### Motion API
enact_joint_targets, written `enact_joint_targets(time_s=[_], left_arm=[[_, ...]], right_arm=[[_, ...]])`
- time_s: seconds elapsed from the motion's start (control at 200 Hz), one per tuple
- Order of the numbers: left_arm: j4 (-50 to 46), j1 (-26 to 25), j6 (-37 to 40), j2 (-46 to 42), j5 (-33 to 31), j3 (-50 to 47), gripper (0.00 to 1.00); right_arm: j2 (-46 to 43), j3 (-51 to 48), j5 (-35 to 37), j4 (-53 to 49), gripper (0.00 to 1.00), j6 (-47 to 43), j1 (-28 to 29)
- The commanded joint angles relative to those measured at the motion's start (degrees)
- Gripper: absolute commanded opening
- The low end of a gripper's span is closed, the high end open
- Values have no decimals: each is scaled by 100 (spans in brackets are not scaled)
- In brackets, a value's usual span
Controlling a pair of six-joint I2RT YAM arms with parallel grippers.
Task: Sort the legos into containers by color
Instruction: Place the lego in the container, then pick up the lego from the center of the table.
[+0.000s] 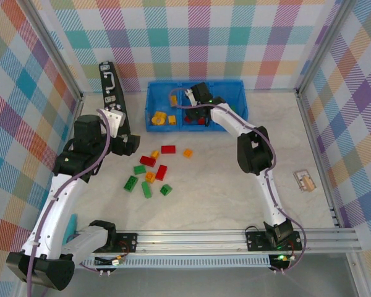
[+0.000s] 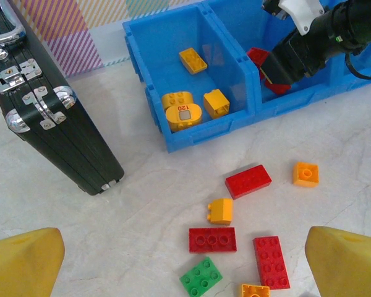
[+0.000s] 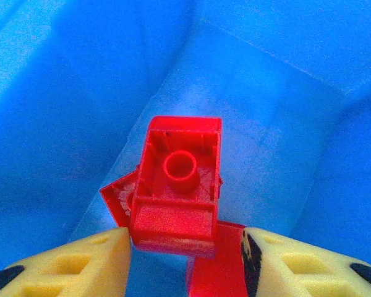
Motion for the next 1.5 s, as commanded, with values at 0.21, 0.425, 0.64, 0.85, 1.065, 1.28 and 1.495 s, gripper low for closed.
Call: enact_joint_targets(time_s=[0.21, 0.425, 0.64, 0.85, 1.065, 1.28, 1.495], left_arm=[[3, 90, 62, -217, 87, 65, 100], [40, 90, 62, -301, 164, 2, 100], [29, 90, 53, -393, 159, -15, 100], [56, 88, 47, -430, 288, -54, 100], [91, 86, 35, -531, 345, -89, 100], [90, 91, 18, -538, 372, -121, 100], [107, 90, 11, -623, 377, -156, 100]], right_arm=[[-833, -236, -178, -125, 55, 219, 32], [-1436, -853, -453, -103, 55, 568, 128], [-2029, -1713, -801, -184, 56, 1485, 340], [-2618, -3050, -955, 2, 68, 2916, 585], [-2675, -4095, -1525, 607, 72, 3773, 615], [-2430, -4229, -2121, 982, 77, 4174, 625], [-2085, -4136, -2192, 1027, 77, 4351, 659]])
